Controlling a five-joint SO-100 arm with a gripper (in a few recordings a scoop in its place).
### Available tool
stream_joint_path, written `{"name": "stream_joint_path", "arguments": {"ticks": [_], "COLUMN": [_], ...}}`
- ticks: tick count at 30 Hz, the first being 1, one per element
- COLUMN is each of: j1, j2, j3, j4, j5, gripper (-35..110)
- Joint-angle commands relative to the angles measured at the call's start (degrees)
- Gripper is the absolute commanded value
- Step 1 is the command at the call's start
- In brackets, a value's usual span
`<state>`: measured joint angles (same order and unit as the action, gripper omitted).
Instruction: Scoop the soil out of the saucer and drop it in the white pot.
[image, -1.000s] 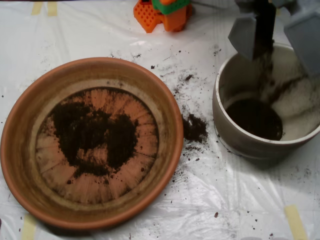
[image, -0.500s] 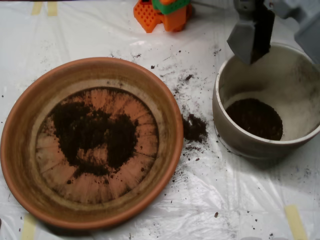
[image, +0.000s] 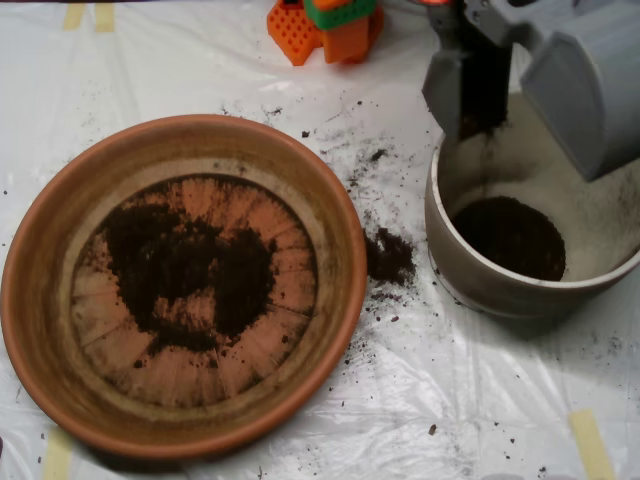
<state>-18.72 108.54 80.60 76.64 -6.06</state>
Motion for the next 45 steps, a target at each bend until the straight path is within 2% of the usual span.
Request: {"name": "stream_joint_path", "arguments": {"ticks": [1,5,11,18,25,35,45], "j1": [3.4,8.3,13.6,21.7,31.3,36.3,35.3], "j2": [12.1,19.9,23.4,23.6,20.7,6.5,-9.6], "j3": [5.3,14.7,21.8,30.9,41.4,43.2,33.0], "j4": [-5.0,-11.1,-14.1,-16.1,-23.1,-26.9,-22.6], "j5": [1.0,3.8,5.3,2.8,-0.5,0.2,1.5], "gripper": [45,43,41,42,43,43,43]}}
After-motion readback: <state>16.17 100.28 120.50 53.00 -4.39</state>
